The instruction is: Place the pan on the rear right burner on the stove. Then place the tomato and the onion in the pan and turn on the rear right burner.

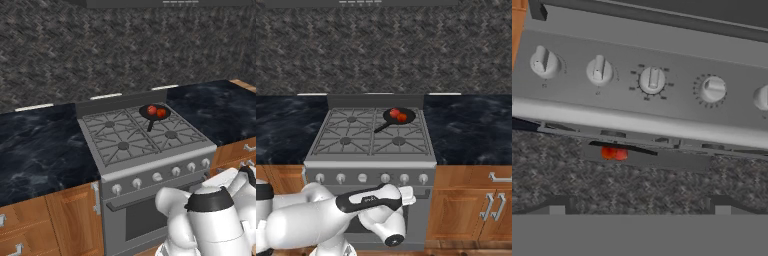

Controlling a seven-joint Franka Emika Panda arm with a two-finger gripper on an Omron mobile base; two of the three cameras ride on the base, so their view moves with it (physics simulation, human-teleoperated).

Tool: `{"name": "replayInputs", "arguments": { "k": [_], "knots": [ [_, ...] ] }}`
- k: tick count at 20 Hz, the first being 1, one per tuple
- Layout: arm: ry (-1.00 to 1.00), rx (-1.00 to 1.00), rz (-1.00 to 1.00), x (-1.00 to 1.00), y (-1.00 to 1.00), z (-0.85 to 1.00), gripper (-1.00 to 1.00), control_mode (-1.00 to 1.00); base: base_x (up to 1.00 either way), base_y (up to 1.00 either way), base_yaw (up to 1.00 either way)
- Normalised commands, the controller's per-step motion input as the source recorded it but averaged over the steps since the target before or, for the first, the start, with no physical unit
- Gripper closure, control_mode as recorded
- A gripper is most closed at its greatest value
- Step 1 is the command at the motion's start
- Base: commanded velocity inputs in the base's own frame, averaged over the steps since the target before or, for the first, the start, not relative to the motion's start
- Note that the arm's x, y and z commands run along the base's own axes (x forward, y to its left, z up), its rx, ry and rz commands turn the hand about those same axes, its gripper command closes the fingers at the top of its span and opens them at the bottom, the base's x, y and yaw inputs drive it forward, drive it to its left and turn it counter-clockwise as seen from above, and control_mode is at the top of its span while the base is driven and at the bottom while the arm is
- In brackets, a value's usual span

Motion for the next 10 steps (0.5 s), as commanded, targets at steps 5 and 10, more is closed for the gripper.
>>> {"name": "replayInputs", "arguments": {
  "k": [5, 10],
  "knots": [
    [0.0, 0.0, -0.03, 0.17, 0.0, -0.13, -1.0, -1.0, 0.0, 0.0, 0.0],
    [0.03, 0.0, -0.03, 0.14, 0.0, -0.17, -1.0, -1.0, 0.0, 0.0, 0.0]
  ]
}}
